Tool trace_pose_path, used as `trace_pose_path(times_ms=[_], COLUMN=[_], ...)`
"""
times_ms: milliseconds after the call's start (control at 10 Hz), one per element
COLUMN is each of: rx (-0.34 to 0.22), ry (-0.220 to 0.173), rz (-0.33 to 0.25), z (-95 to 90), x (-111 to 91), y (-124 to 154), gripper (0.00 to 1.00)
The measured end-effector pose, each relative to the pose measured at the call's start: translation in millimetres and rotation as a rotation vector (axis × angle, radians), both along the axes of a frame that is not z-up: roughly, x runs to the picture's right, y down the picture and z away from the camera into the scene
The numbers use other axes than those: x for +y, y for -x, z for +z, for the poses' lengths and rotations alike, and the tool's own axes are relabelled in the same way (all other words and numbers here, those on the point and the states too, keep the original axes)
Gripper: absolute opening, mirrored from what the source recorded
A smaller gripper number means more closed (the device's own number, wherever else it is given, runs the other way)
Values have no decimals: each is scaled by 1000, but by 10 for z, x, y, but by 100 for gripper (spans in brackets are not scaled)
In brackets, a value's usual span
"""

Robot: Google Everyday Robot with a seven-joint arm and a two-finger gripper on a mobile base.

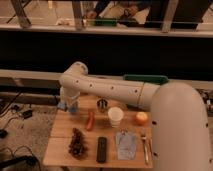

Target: Place sponge in plastic cup

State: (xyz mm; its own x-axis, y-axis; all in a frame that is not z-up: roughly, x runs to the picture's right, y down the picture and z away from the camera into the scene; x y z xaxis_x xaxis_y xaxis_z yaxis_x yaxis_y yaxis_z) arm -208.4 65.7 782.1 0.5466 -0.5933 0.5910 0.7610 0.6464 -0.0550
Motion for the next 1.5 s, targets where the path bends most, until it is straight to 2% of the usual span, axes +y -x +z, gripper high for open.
trace_pose_path(times_ms=[600, 1200, 1500], rx=[25, 25, 32], ry=[24, 46, 55], rz=[-8, -26, -41], z=[143, 288, 303], x=[0, 9, 27], y=[-111, -77, -29], gripper=[0, 0, 1])
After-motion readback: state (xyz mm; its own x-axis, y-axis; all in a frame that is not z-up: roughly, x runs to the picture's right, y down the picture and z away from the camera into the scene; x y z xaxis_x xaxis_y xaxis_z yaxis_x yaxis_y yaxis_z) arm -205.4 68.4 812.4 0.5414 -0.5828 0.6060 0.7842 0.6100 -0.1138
